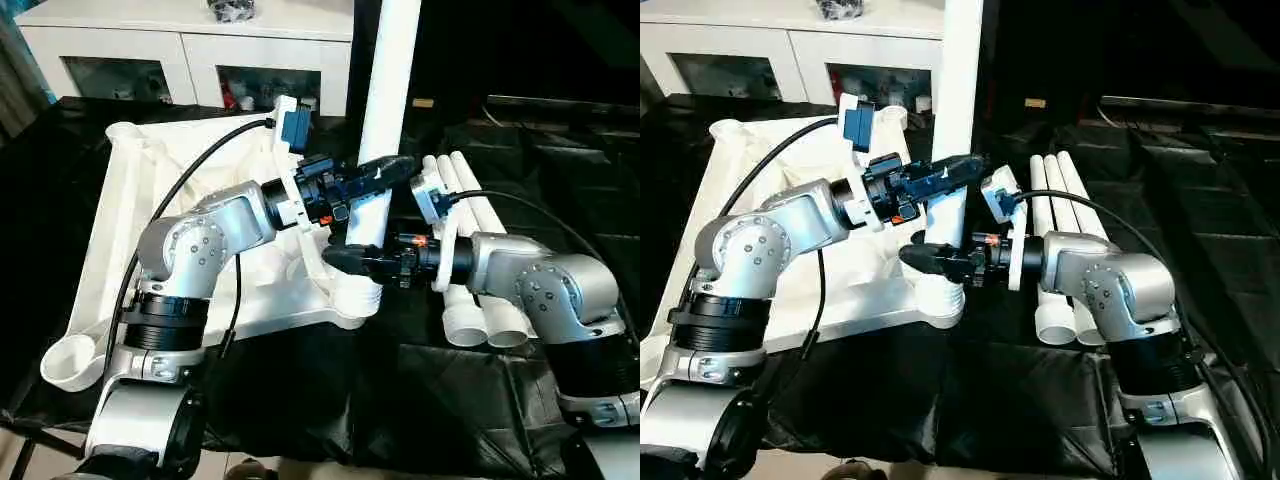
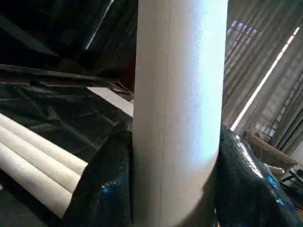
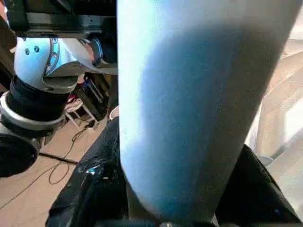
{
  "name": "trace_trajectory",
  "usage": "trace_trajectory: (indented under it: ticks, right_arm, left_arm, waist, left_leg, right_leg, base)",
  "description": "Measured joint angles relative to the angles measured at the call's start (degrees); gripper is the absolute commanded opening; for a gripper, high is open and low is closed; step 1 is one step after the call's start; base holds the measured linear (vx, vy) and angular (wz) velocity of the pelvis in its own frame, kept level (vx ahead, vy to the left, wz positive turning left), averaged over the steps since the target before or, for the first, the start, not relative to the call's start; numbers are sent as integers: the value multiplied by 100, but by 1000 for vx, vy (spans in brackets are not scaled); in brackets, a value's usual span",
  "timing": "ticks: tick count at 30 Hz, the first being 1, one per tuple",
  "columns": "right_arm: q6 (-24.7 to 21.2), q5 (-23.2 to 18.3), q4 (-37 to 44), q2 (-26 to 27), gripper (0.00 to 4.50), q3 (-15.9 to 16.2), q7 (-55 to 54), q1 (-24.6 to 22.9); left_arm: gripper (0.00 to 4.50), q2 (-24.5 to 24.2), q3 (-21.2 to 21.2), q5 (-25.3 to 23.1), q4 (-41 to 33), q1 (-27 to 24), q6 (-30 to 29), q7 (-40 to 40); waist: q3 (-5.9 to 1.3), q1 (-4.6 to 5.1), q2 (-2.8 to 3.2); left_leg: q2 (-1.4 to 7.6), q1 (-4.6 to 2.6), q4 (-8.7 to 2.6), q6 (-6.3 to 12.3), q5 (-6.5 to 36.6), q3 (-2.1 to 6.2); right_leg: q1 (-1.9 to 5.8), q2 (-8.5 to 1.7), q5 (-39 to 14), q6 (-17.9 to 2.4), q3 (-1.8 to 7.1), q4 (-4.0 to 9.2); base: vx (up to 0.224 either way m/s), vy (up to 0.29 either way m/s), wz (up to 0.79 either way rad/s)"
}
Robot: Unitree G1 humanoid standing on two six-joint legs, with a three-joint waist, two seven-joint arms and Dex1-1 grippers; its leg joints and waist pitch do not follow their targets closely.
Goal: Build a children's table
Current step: Pick table leg
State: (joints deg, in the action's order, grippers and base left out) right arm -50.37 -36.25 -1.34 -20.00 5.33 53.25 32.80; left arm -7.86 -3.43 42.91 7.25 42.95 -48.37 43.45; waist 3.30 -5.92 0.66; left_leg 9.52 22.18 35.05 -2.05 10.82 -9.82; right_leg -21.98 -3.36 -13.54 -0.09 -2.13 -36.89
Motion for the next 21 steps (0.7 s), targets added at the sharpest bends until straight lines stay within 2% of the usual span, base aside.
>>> trace_trajectory:
  ticks: [2,4,8,11,12,16,21]
  right_arm:
    - [144,40,4,184,191,-40,-209,-6]
    - [280,54,8,267,190,-56,-357,-6]
    - [598,162,-10,537,190,-259,-774,-133]
    - [1172,595,-75,703,190,-254,-1170,-270]
    - [1357,761,-122,741,190,-237,-1302,-350]
    - [1550,1018,-230,767,190,-98,-1532,-416]
    - [2054,1400,-379,863,190,-26,-1812,-616]
  left_arm:
    - [291,-16,-14,-23,-32,-10,167,-1]
    - [301,26,-24,-77,-88,-59,422,-1]
    - [304,51,-151,-358,-364,-135,1317,-5]
    - [304,-302,-38,-565,-585,-245,1450,182]
    - [304,-507,106,-706,-649,-339,1551,333]
    - [304,-969,592,-1139,-711,-720,1755,754]
    - [304,-1948,1522,-2244,-678,-1349,2514,1290]
  waist:
    - [0,3,1]
    - [0,-2,1]
    - [0,-3,1]
    - [0,5,1]
    - [-1,14,1]
    - [1,41,2]
    - [-2,80,-3]
  left_leg:
    - [3,-1,0,-5,-2,0]
    - [5,0,0,-20,3,0]
    - [7,1,-1,-28,1,0]
    - [10,-1,-5,-38,-4,0]
    - [10,-2,-10,-44,-7,0]
    - [10,-2,-13,-49,-11,0]
    - [12,-9,-26,-55,-14,0]
  right_leg:
    - [0,0,-1,-1,-4,-5]
    - [0,0,-1,-2,-7,-5]
    - [2,0,0,-4,-11,-6]
    - [2,0,0,-4,-15,-8]
    - [1,0,0,-4,-16,-8]
    - [0,0,0,-3,-17,-10]
    - [1,1,0,-3,-18,-8]
  base:
    - [0,0,0]
    - [0,0,0]
    - [0,0,0]
    - [0,0,0]
    - [0,0,0]
    - [0,0,0]
    - [0,0,0]
